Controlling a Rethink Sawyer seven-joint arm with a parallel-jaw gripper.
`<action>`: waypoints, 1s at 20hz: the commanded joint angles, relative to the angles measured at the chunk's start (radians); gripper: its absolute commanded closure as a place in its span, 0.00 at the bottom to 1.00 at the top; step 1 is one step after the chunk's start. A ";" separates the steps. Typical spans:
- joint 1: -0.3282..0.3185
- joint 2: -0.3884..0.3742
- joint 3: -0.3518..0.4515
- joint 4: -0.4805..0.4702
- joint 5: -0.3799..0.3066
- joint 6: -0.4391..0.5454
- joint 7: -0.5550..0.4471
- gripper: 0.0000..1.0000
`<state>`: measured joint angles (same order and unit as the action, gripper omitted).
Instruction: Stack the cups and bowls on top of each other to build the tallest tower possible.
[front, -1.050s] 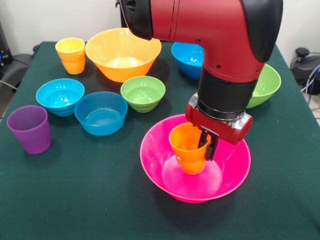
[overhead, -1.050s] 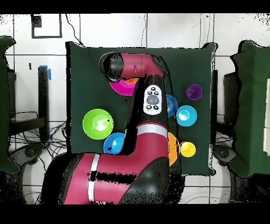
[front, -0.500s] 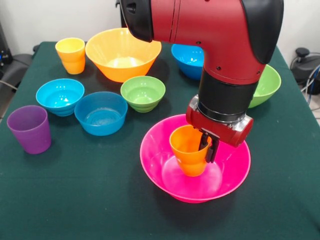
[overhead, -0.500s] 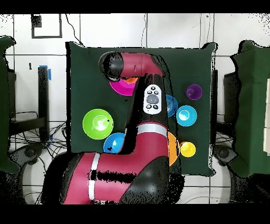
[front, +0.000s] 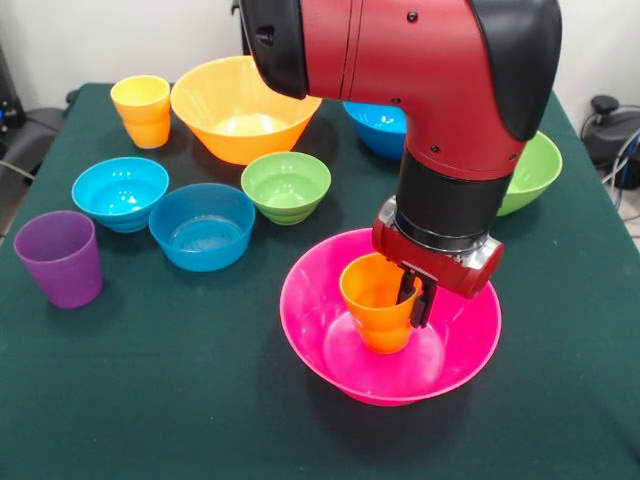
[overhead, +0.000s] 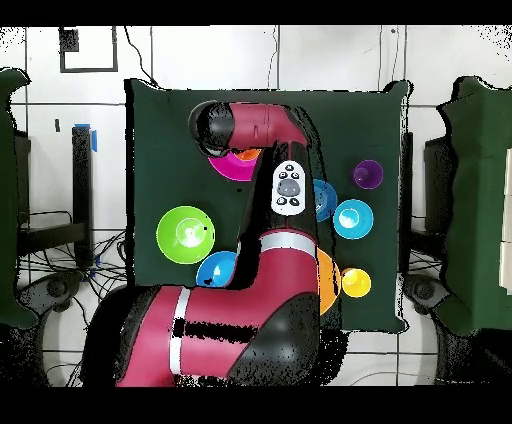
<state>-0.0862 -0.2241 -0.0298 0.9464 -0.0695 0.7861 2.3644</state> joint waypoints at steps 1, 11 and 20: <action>-0.004 0.025 0.105 -0.008 -0.014 -0.043 -0.062 1.00; -0.007 0.028 0.111 -0.007 -0.010 -0.045 -0.064 1.00; -0.005 0.023 0.106 -0.004 -0.026 -0.081 -0.073 0.00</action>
<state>-0.0863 -0.2243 -0.0281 0.9464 -0.0697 0.7670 2.3644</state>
